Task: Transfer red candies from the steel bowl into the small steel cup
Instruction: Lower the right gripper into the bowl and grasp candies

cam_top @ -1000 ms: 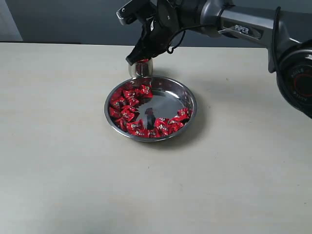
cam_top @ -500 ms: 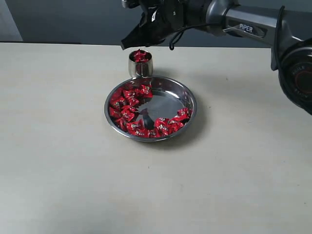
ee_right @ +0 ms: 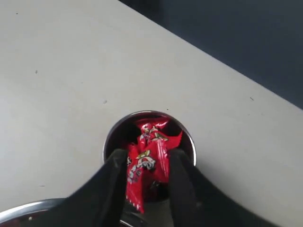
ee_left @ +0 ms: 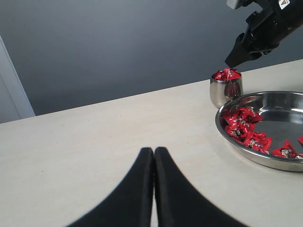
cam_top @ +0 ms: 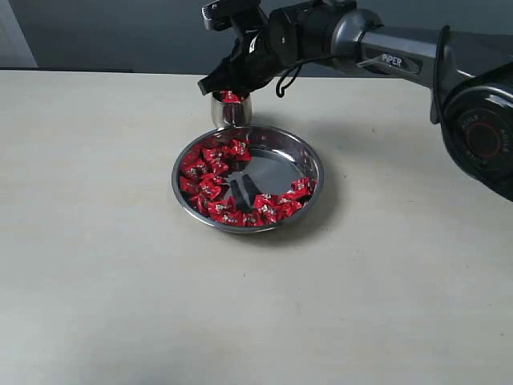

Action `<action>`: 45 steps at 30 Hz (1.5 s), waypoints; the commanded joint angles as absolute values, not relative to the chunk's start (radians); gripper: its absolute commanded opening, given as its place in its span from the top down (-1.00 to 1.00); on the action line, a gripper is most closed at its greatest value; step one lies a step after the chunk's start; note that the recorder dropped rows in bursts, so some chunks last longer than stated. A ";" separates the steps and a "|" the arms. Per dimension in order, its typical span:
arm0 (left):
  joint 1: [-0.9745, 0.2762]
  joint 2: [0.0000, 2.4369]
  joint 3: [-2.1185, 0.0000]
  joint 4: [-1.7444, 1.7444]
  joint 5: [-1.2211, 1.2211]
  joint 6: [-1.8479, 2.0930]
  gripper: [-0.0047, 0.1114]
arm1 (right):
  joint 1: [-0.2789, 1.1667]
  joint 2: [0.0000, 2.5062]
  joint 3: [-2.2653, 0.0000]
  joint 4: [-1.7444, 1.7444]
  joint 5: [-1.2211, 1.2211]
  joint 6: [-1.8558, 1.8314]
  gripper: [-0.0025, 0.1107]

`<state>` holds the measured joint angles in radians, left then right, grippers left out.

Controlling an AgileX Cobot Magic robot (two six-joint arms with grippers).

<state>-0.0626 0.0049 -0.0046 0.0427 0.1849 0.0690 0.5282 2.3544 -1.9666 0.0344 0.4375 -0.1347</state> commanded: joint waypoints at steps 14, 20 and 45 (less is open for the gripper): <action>-0.062 0.000 0.000 0.042 0.180 0.067 0.89 | 0.520 2.175 -1.969 0.021 0.855 -0.142 0.36; -0.062 0.000 0.000 0.042 0.180 0.067 0.89 | 0.520 2.182 -1.969 -0.028 1.112 -0.191 0.36; -0.062 0.000 0.000 0.042 0.181 0.067 0.89 | 0.421 2.220 -1.838 0.330 1.221 -0.527 0.36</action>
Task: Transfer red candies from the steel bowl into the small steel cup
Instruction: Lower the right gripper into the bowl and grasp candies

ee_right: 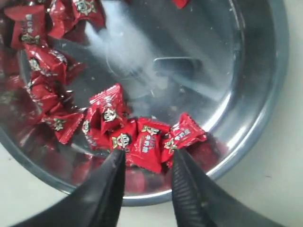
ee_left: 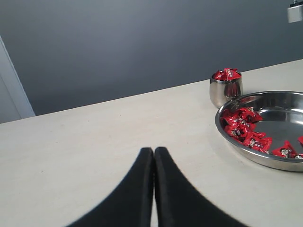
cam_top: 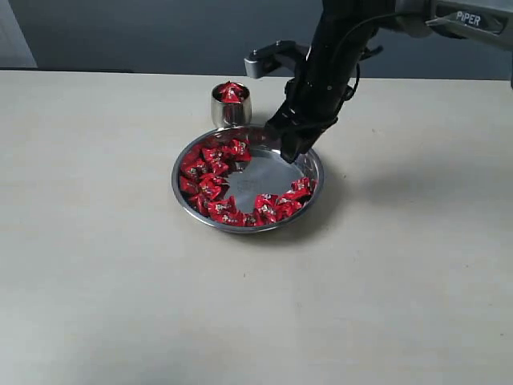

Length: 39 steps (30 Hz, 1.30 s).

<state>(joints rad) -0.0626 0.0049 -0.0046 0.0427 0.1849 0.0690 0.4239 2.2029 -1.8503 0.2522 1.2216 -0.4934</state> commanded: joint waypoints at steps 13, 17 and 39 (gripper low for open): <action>-0.062 0.000 0.000 0.042 0.179 0.067 0.89 | 0.421 2.290 -1.836 0.461 1.221 -0.603 0.34; -0.062 0.000 0.000 0.042 0.179 0.067 0.89 | 0.421 2.319 -1.836 0.454 1.221 -0.603 0.05; -0.062 0.000 0.000 0.042 0.179 0.067 0.89 | 0.421 2.372 -1.836 0.428 1.221 -0.603 0.77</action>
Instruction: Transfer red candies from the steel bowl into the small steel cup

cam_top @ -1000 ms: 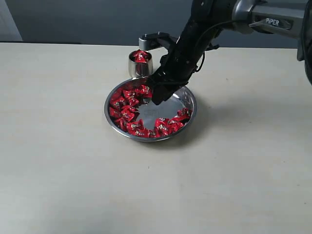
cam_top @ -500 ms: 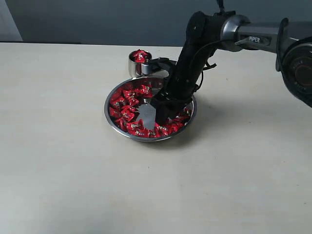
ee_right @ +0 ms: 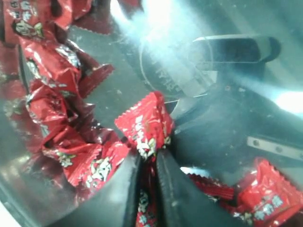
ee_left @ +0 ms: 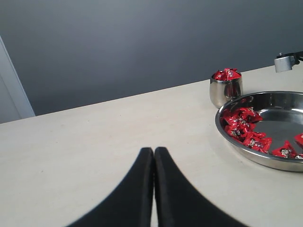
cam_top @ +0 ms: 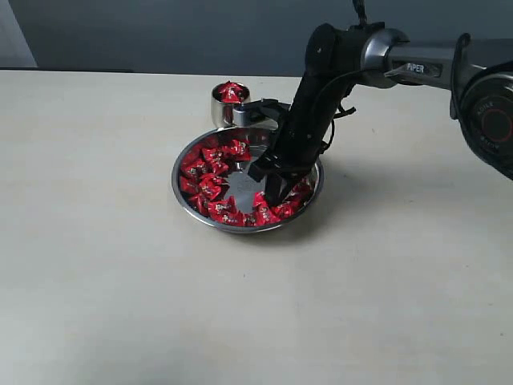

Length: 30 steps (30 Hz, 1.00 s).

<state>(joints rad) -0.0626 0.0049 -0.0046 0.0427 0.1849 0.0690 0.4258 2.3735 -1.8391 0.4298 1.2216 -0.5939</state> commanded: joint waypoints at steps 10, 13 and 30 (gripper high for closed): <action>-0.062 0.000 0.000 0.042 0.181 0.067 0.89 | 0.420 2.333 -1.861 0.428 1.221 -0.603 0.77; -0.062 0.000 0.000 0.042 0.181 0.067 0.89 | 0.420 2.320 -1.864 0.428 1.203 -0.603 0.77; -0.062 0.000 0.000 0.042 0.181 0.067 0.89 | 0.420 2.264 -1.893 0.298 0.859 -0.603 0.77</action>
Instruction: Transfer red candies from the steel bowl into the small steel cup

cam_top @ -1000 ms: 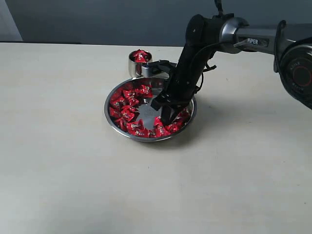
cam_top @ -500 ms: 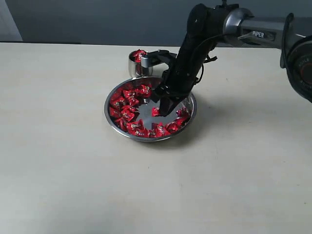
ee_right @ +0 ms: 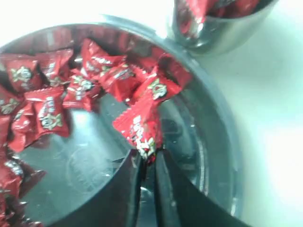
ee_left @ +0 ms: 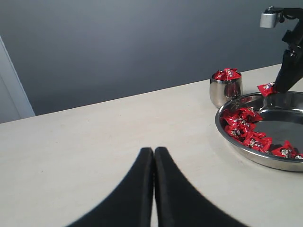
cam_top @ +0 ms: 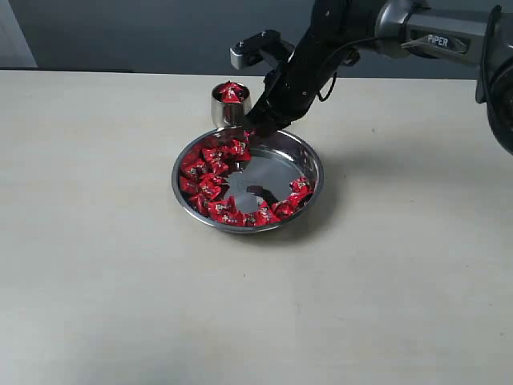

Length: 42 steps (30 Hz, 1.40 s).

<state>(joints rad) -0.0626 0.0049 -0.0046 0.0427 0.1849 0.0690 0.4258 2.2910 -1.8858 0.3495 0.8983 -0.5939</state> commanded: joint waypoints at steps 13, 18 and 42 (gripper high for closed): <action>-0.062 0.000 0.000 0.042 0.181 0.067 0.89 | 0.420 2.259 -1.891 0.339 1.086 -0.663 0.50; -0.062 0.000 0.000 0.042 0.179 0.067 0.89 | 0.420 2.259 -1.891 0.337 1.069 -0.663 0.16; -0.062 0.000 0.000 0.042 0.179 0.067 0.89 | 0.420 2.351 -1.891 0.320 1.096 -0.620 0.96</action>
